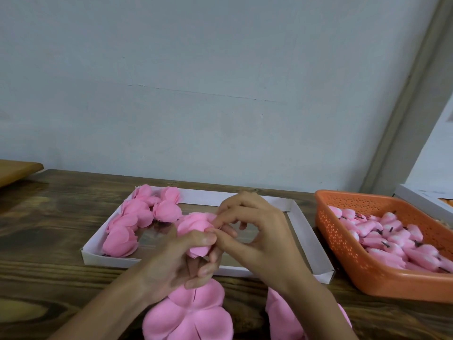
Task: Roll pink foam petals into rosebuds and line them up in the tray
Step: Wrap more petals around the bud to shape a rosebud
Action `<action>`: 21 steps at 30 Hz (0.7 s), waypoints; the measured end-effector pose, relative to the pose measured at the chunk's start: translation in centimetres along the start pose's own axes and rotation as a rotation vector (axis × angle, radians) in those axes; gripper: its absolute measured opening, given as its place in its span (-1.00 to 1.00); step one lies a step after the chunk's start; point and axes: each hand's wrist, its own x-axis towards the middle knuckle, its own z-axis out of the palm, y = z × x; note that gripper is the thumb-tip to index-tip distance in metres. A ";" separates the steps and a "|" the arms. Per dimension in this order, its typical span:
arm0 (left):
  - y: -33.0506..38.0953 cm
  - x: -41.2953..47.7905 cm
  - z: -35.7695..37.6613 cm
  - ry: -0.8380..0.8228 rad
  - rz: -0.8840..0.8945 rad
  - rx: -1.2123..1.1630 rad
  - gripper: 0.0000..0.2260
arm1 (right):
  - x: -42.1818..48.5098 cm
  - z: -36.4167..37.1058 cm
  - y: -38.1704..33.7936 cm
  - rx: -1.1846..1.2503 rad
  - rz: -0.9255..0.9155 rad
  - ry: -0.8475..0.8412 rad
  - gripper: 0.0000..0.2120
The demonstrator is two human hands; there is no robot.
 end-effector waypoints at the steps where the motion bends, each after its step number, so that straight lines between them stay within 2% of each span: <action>1: 0.0 0.0 0.1 -0.021 -0.009 -0.013 -0.55 | 0.0 -0.1 -0.1 -0.003 -0.001 0.003 -0.96; 8: 0.1 0.1 0.1 -0.113 -0.089 -0.160 -0.53 | 0.3 -0.9 -0.5 0.042 -0.019 -0.069 -0.82; 14: -0.4 0.4 0.4 -0.056 -0.031 -0.169 -0.57 | 0.4 -1.0 -0.5 0.023 -0.018 -0.089 -0.83; 18: -0.4 0.4 0.4 0.041 -0.001 -0.210 -0.63 | 0.4 -1.0 -0.8 -0.014 0.009 -0.102 -0.79; 21: -0.1 0.3 0.4 -0.013 -0.001 -0.205 -0.71 | 0.3 -1.2 -1.2 -0.009 0.032 -0.143 -0.78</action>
